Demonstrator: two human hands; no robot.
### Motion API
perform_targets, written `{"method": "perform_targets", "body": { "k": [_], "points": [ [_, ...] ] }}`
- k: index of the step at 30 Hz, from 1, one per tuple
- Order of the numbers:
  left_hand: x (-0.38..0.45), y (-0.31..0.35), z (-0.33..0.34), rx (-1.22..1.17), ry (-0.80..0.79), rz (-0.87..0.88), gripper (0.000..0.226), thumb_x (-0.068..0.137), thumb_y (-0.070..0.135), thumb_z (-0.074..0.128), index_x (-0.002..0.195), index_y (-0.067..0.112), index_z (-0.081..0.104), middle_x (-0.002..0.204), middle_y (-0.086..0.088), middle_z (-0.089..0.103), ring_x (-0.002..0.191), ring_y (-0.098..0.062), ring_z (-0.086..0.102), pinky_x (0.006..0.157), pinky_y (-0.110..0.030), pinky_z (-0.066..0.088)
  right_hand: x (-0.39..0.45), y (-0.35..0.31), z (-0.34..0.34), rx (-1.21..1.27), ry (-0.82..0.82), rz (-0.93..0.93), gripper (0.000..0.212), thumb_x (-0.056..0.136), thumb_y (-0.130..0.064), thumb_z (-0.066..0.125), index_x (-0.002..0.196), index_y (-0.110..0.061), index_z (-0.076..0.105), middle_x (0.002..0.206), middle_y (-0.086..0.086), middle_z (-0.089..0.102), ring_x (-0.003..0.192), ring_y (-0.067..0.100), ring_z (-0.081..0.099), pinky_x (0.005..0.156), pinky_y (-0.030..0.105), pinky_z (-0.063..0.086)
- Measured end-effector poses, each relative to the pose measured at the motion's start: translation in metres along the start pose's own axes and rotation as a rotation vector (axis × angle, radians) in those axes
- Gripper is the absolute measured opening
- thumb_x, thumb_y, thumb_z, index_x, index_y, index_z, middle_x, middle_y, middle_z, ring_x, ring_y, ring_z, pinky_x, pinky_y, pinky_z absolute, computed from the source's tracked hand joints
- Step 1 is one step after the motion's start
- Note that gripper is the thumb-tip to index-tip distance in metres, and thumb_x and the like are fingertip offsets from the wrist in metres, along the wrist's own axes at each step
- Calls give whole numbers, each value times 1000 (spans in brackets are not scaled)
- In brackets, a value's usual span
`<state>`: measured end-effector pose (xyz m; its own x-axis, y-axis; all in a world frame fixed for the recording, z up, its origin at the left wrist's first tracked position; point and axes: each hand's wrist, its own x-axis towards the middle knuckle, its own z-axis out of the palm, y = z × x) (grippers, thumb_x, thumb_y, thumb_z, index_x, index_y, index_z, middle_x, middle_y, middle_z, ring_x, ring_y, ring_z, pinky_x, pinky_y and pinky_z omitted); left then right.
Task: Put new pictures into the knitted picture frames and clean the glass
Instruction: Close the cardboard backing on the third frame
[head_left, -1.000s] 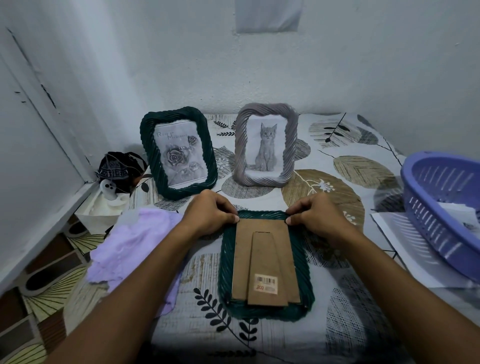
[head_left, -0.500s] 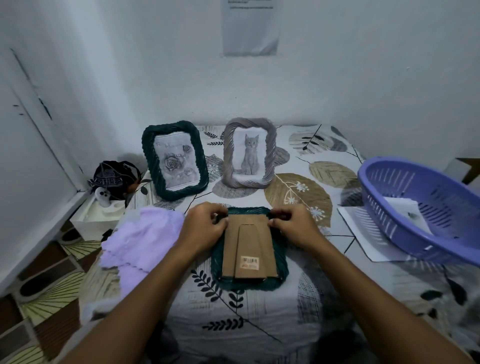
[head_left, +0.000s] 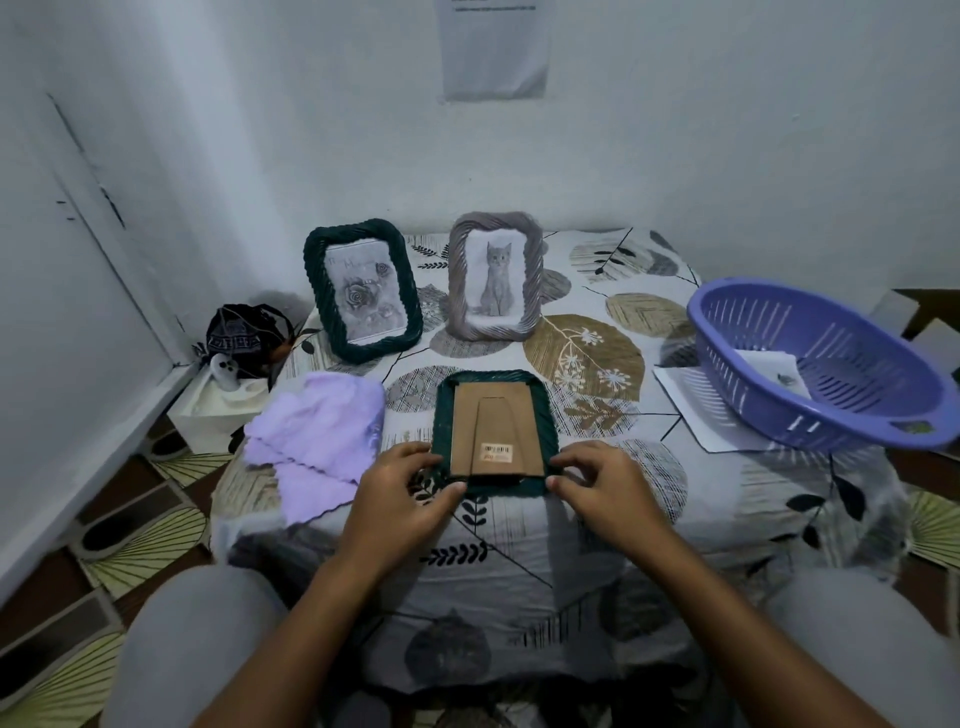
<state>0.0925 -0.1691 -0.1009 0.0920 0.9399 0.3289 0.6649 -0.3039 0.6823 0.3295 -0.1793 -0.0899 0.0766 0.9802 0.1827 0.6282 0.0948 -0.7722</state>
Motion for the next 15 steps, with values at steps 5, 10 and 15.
{"method": "perform_targets", "body": {
  "k": [5,10,15],
  "points": [
    [-9,1,7,-35,41,-19,43,73,33,81,106,9,72,120,-8,65,111,-17,57,94,-32,47,-10,1,4,5,33,-9,28,74,-17,79,101,-10,73,101,0,66,98,18,59,89,41,50],
    [-10,4,14,-76,128,-64,37,72,27,82,103,8,73,117,-8,66,110,-16,56,97,-37,47,-10,-1,11,34,97,30,30,72,-18,81,99,-11,73,101,2,66,98,18,59,88,36,50],
    [-8,5,18,-96,150,-98,40,70,30,83,101,8,74,114,-5,65,108,-16,57,96,-34,46,-9,-2,12,87,97,74,33,67,-20,85,96,-8,73,100,6,67,94,20,61,86,40,52]
  ]
}}
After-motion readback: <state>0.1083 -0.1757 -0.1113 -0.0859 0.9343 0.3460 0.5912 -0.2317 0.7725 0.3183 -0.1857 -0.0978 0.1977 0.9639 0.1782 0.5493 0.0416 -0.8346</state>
